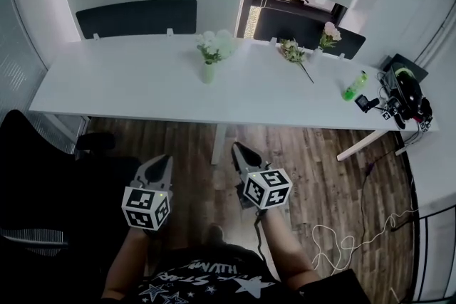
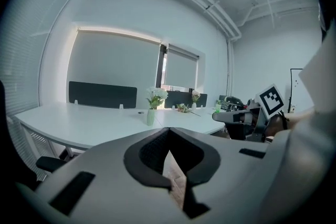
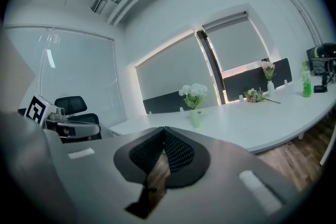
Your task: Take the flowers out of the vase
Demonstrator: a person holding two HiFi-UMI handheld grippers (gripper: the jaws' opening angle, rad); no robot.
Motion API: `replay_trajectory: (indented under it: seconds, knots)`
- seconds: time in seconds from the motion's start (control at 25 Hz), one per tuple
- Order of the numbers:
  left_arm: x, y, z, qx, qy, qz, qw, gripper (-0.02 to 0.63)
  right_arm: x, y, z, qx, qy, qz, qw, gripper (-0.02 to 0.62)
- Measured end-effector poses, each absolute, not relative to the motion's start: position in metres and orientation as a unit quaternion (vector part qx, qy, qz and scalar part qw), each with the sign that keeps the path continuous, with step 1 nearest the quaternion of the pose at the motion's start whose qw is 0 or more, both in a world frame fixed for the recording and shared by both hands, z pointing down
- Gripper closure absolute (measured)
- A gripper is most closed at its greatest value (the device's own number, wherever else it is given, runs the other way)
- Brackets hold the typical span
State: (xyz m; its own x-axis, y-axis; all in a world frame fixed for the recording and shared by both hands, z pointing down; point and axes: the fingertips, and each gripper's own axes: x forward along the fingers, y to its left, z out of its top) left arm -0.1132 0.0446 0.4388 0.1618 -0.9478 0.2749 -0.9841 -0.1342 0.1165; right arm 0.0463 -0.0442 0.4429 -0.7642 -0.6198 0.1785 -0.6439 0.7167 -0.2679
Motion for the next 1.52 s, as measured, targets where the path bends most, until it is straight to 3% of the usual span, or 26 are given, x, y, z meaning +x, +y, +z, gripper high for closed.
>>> replay_trajectory:
  seconds: [0.92, 1.52]
  knots:
    - [-0.104, -0.088, 0.448, 0.743, -0.651, 0.055, 0.144, 0.598, 0.061, -0.151, 0.472, 0.333, -0.923, 0.187, 0.05, 0.592]
    - [-0.146, -0.204, 0.463, 0.769, -0.62, 0.064, 0.142, 0.598, 0.018, -0.255, 0.47, 0.359, -0.913, 0.188, 0.042, 0.592]
